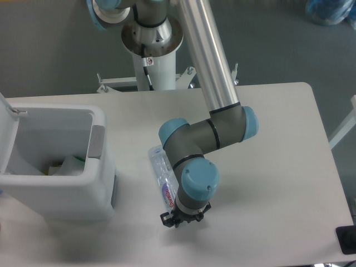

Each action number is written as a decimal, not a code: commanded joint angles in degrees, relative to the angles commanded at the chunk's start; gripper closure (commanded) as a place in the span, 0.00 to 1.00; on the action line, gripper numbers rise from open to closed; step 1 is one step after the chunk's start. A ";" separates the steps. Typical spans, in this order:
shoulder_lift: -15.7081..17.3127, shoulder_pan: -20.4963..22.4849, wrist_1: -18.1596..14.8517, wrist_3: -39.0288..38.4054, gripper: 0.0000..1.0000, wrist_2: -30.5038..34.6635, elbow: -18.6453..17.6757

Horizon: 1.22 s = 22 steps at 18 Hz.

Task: Place the trash in the trash can
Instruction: 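Close the gripper on the bottle cap and lift the bottle, then carry the held bottle over the trash bin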

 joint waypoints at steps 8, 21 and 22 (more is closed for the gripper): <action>4.56 0.17 0.17 0.26 0.76 -0.09 -0.35; 17.49 4.75 18.36 1.58 0.75 -2.10 3.50; 17.58 4.66 18.46 1.58 0.75 -2.54 4.99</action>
